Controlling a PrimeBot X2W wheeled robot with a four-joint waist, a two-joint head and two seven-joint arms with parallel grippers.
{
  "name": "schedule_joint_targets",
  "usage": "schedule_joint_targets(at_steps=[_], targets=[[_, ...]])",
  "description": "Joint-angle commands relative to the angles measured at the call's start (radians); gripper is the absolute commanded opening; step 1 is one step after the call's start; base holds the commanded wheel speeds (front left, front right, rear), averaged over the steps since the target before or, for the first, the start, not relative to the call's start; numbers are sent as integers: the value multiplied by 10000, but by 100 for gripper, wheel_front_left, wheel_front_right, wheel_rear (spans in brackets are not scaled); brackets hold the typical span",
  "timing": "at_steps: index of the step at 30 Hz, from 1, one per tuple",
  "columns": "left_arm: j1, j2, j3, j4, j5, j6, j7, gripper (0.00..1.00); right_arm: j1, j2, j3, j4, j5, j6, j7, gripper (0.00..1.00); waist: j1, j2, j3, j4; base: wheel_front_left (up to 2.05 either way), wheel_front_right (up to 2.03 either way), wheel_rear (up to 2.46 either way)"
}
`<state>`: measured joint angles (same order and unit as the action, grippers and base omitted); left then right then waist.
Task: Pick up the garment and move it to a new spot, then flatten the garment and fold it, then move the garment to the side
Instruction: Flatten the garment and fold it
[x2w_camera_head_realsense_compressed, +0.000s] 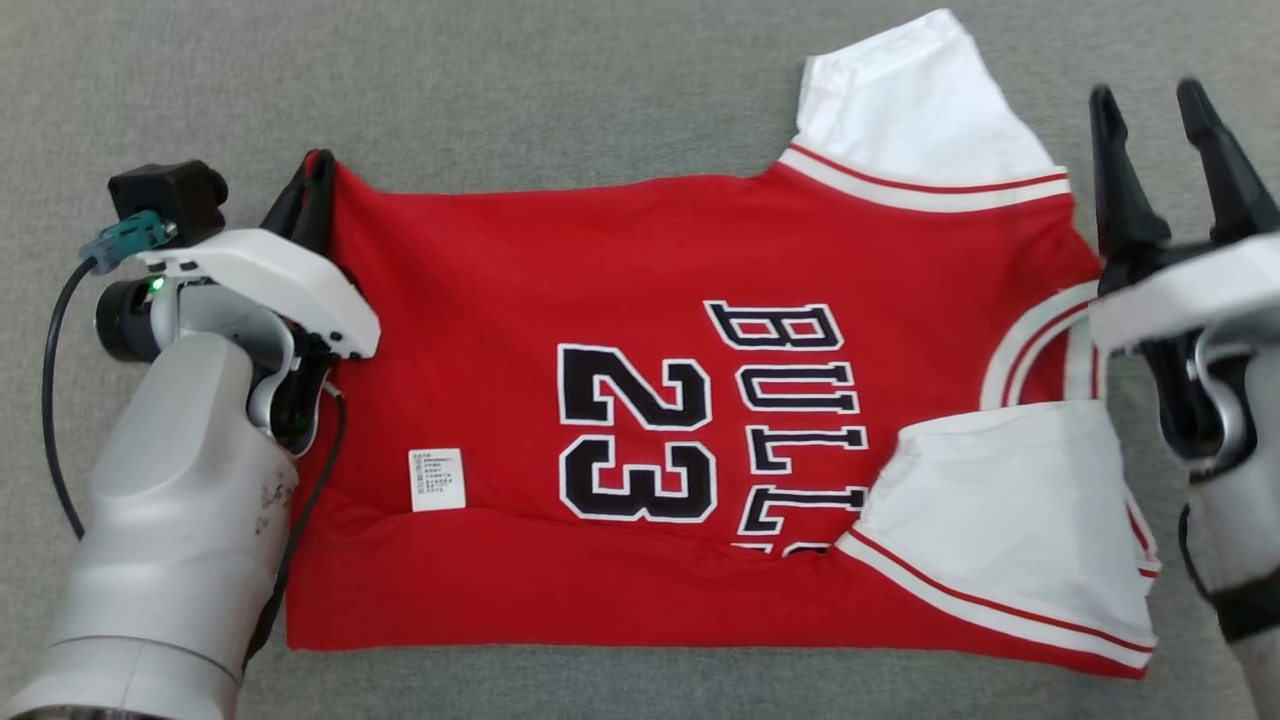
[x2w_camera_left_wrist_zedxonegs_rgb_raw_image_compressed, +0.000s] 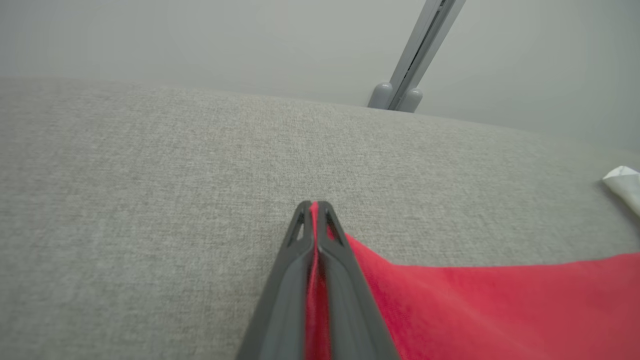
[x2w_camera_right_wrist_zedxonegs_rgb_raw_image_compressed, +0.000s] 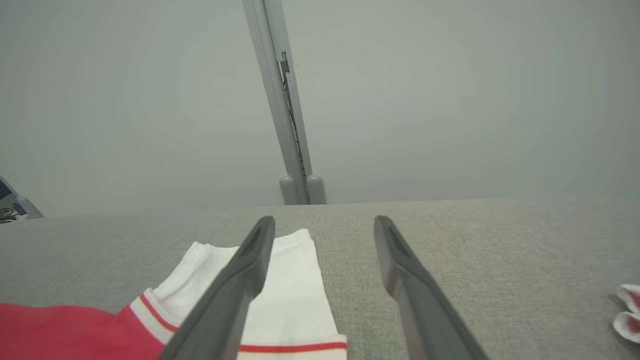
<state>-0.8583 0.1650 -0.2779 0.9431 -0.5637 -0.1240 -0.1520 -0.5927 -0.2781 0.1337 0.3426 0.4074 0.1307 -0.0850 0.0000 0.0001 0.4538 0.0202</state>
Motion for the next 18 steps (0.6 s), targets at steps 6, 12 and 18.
schedule_joint_targets(at_steps=[6, 12, 18], targets=[[-539, -316, -278, 9, -135, -64, -229, 0, -2262, -428, 966, 2069, 562, 0, 353, 100, 0, -1, 640, 661, 0, 0, 0], [-803, -632, -632, 162, -308, -59, -397, 0, -3948, -616, 1941, 4175, 1155, 0, 976, 100, 0, -1, 833, 1018, 0, 0, 0], [-1035, -792, -1093, 131, -648, -64, -498, 0, -5051, -734, 2740, 5666, 1607, 0, 1761, 100, 0, -1, 1011, 1287, 0, 0, 0]])
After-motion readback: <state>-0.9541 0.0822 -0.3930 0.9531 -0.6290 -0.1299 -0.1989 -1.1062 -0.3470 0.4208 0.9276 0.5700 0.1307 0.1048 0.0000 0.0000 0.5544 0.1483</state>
